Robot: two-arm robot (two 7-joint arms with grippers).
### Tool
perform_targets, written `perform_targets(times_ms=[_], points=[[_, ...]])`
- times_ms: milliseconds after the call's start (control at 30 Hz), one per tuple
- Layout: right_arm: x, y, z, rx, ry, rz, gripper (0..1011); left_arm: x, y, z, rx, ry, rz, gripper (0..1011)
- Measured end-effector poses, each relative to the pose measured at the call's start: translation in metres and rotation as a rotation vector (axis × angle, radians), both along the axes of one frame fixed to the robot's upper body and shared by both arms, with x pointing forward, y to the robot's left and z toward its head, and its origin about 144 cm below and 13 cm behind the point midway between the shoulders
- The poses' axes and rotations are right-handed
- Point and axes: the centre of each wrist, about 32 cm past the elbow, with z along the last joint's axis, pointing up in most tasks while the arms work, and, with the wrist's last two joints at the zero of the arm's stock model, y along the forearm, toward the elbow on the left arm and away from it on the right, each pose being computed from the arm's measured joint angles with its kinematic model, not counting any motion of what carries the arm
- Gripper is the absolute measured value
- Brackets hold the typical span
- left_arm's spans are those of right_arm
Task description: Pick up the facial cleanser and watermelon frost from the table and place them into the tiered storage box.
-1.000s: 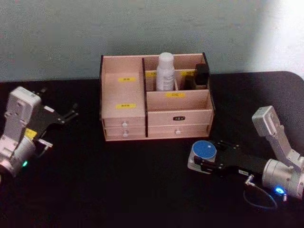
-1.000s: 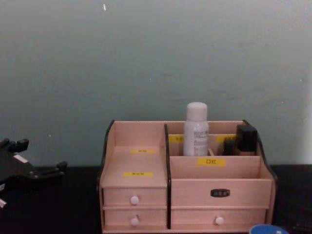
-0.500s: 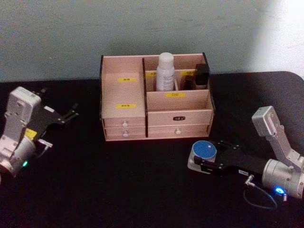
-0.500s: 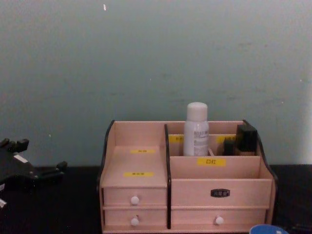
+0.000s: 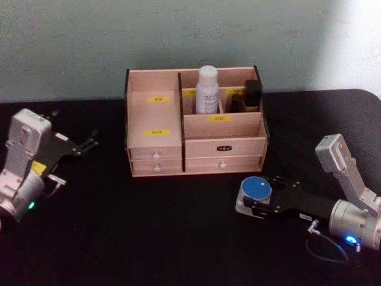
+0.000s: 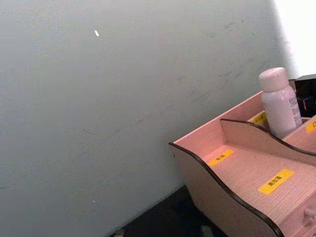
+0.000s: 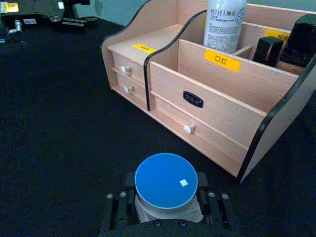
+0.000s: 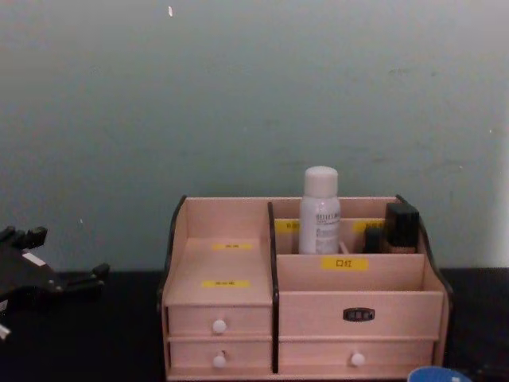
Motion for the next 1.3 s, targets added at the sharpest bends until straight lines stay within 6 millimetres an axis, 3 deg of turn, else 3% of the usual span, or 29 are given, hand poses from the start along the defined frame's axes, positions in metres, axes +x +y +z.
perform_targets(times_ms=[1300], points=[[0.011,0.004,0.024,0.035,-0.106,0.124,732,0.0,0.0,0.0,0.0,0.0,0.0,1001]])
